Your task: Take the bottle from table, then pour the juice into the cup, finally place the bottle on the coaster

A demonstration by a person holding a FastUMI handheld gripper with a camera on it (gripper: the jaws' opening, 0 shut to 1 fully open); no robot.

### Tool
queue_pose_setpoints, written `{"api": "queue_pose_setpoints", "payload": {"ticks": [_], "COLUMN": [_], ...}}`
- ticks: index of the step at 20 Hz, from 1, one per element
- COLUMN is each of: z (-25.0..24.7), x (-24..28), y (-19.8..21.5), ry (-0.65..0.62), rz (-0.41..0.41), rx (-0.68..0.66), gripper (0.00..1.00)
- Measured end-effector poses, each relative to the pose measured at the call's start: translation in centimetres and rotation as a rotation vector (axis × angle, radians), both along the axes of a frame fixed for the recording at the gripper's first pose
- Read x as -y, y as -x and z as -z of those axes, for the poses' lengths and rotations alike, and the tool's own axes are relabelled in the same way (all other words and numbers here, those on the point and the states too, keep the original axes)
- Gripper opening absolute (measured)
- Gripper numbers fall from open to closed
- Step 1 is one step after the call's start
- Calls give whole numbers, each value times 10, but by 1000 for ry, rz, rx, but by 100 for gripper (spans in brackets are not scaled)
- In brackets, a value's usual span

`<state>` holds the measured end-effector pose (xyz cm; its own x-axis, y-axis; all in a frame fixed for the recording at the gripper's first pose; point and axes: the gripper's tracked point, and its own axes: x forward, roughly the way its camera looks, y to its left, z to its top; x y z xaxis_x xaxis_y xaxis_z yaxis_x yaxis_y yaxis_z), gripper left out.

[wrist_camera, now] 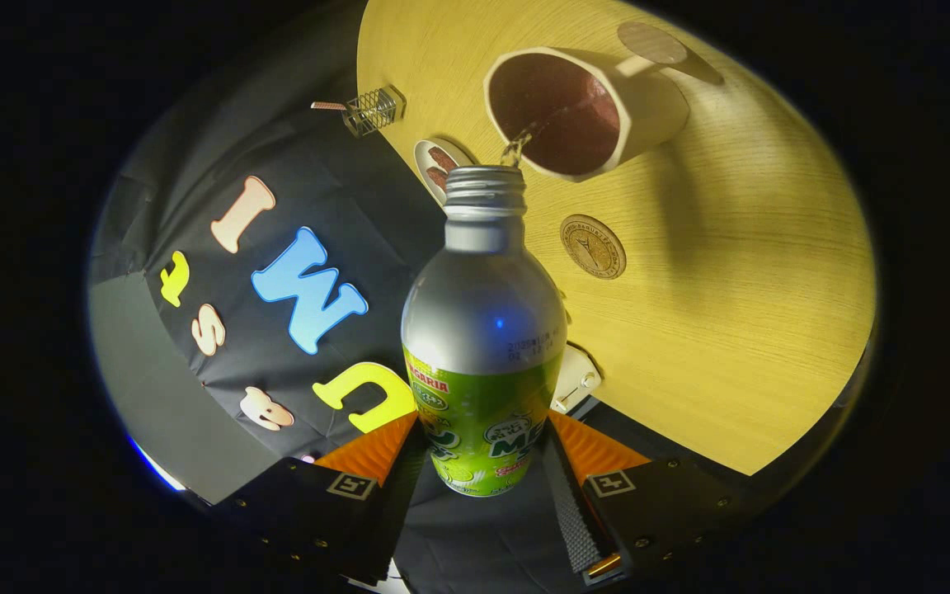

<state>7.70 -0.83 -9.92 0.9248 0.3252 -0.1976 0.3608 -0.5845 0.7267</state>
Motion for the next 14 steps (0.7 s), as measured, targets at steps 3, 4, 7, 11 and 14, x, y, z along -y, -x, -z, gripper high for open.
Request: {"api": "queue_pose_setpoints", "payload": {"ticks": [3,4,7,11,14], "z": [4,6,16,38,52], "x": [-1,-1,-6,-8,-13], "y": [1,1,2,7,10], "ry": [8,17,56,146,226], "rz": [-5,-8,-32,-54,-78], "rx": [-10,-12,-13,-36,-46], "gripper": [78,78,78,78,78]}}
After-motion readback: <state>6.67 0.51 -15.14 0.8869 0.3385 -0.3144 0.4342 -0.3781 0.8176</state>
